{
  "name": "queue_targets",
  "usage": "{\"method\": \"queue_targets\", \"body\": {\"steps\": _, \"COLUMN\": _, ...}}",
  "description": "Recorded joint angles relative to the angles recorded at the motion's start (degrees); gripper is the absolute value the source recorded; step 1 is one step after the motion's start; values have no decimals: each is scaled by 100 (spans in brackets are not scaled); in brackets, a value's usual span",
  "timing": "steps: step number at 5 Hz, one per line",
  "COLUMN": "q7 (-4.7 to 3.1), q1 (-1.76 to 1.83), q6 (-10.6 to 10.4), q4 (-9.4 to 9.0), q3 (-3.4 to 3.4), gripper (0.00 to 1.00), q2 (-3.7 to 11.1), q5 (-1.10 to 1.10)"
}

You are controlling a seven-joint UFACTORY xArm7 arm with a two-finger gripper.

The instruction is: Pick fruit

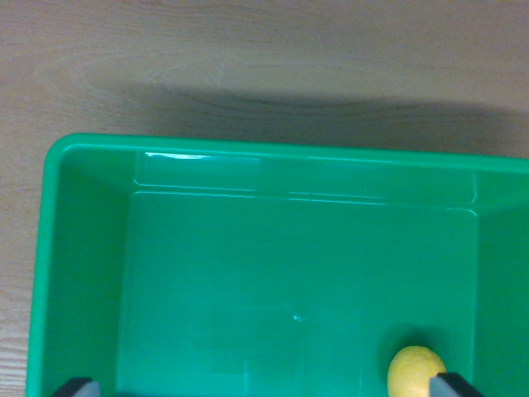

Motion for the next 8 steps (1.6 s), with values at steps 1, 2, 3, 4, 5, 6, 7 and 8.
{"method": "queue_targets", "body": {"steps": 1, "q7": 0, "q1": 0, "q6": 0, "q4": 0, "q3": 0, "gripper": 0, "q2": 0, "q5": 0}}
{"method": "queue_targets", "body": {"steps": 2, "q7": 7, "q1": -28, "q6": -151, "q4": -135, "q3": -32, "gripper": 0, "q2": 62, "q5": -28}}
{"method": "queue_targets", "body": {"steps": 3, "q7": 7, "q1": -28, "q6": -151, "q4": -135, "q3": -32, "gripper": 0, "q2": 62, "q5": -28}}
{"method": "queue_targets", "body": {"steps": 4, "q7": 15, "q1": -61, "q6": -331, "q4": -295, "q3": -70, "gripper": 0, "q2": 136, "q5": -61}}
{"method": "queue_targets", "body": {"steps": 5, "q7": 15, "q1": -61, "q6": -331, "q4": -295, "q3": -70, "gripper": 0, "q2": 136, "q5": -61}}
{"method": "queue_targets", "body": {"steps": 6, "q7": 24, "q1": -97, "q6": -525, "q4": -468, "q3": -110, "gripper": 0, "q2": 215, "q5": -97}}
{"method": "queue_targets", "body": {"steps": 7, "q7": 24, "q1": -97, "q6": -525, "q4": -468, "q3": -110, "gripper": 0, "q2": 215, "q5": -97}}
{"method": "queue_targets", "body": {"steps": 8, "q7": 34, "q1": -139, "q6": -749, "q4": -668, "q3": -158, "gripper": 0, "q2": 307, "q5": -138}}
